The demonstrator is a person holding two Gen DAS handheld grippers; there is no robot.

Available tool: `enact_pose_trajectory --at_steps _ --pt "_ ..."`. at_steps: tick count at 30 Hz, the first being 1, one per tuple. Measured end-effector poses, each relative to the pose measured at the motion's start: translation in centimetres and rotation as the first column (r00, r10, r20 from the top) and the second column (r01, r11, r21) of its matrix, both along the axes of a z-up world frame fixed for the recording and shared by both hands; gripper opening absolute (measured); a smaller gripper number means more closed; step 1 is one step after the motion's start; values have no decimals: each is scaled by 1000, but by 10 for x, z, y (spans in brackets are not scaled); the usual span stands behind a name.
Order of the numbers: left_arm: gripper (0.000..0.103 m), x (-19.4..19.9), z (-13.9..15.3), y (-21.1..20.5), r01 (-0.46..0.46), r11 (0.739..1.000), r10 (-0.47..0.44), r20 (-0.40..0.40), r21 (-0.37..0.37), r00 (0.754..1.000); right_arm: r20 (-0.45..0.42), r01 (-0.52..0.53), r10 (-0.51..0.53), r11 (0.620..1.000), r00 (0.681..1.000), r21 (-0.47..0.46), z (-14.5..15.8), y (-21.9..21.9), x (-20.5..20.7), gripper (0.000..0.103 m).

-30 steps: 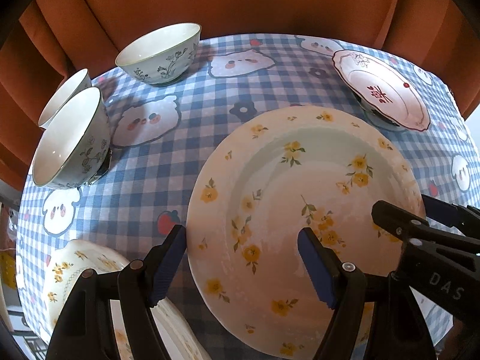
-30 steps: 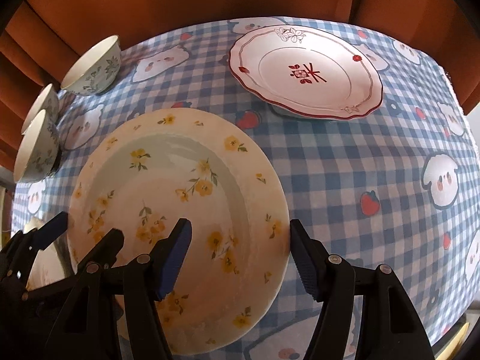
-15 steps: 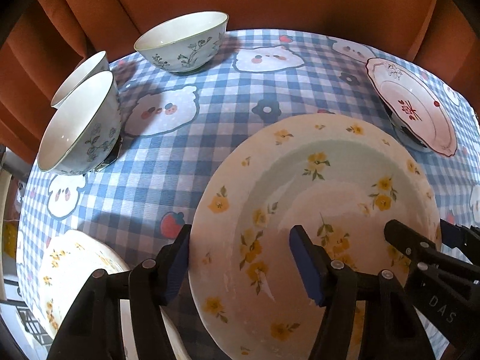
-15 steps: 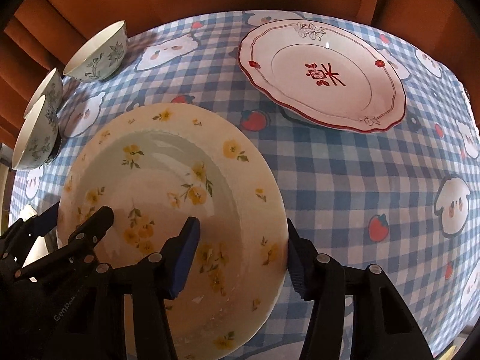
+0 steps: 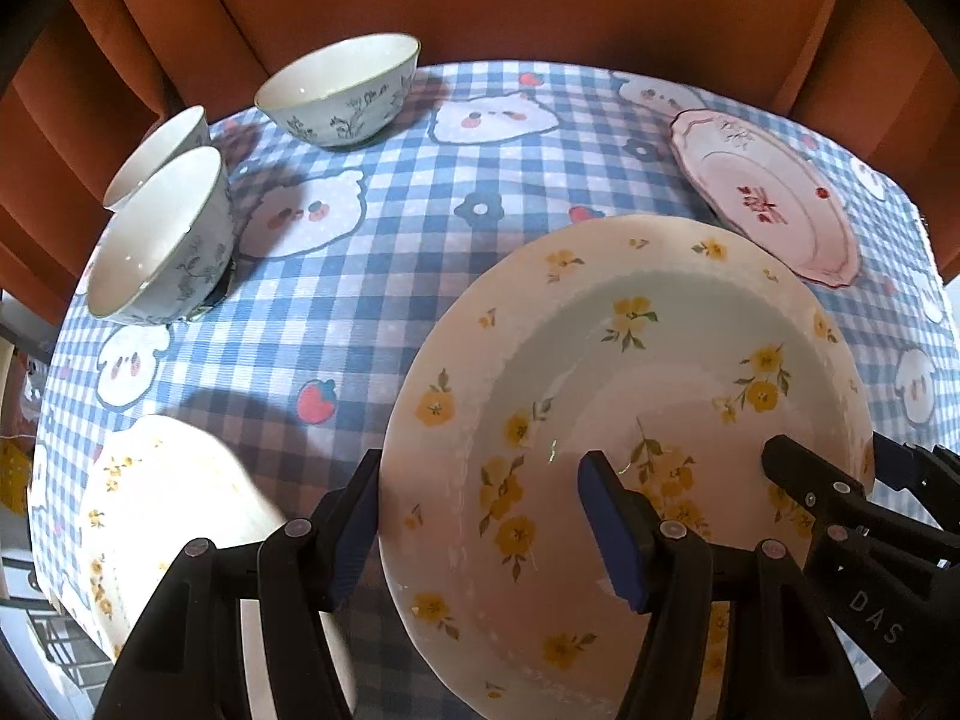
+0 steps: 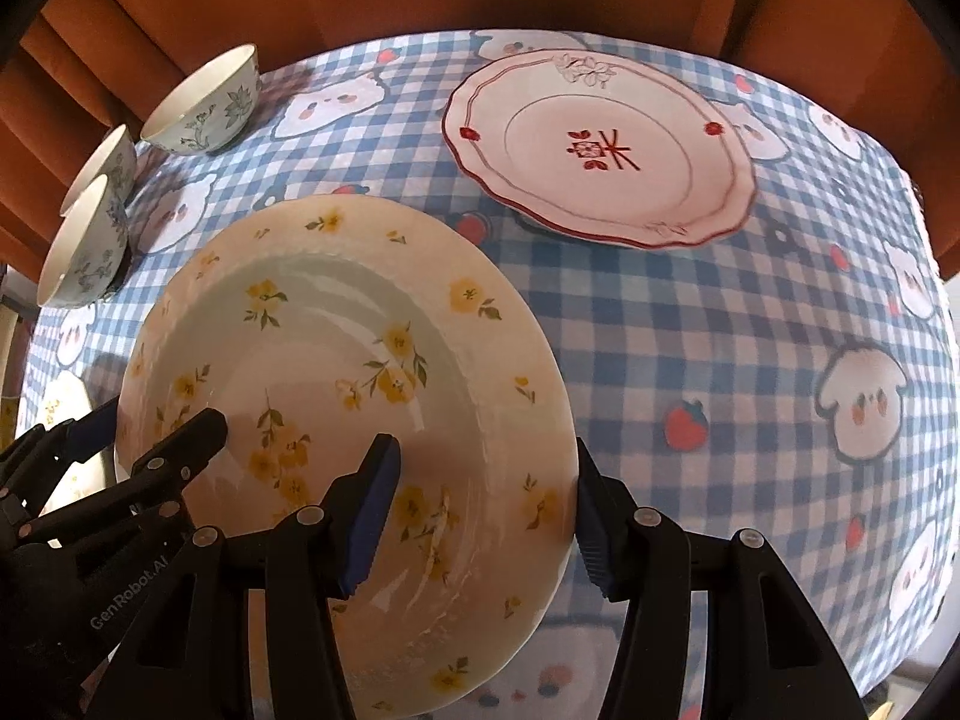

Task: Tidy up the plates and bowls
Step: 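Lift the flat yellow-floral plate with both tools toward the deep plate, then lower the flat plate onto the deep yellow-floral plate with both tools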

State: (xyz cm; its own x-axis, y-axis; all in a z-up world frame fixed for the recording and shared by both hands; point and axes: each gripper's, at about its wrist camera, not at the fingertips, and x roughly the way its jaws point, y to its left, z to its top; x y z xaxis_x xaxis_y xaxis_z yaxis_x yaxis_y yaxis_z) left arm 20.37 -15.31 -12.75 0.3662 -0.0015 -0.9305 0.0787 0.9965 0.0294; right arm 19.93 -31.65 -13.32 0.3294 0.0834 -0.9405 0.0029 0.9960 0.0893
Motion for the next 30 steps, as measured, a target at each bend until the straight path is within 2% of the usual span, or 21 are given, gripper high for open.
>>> enact_pose_trajectory --at_steps 8,17,24,30 --pt "65 -20 22 26 54 997 -52 45 -54 998 24 43 -43 999 999 -17 26 19 -26 57" --pt "65 -39 41 70 93 992 -86 75 -89 993 54 95 -93 995 994 -37 48 62 -53 57" --pt "65 -52 42 110 91 991 -83 77 -103 994 65 95 -92 994 994 -50 55 108 -67 57" --pt "65 -60 34 145 63 992 -59 43 -112 997 50 70 -68 996 996 -56 49 147 -75 57"
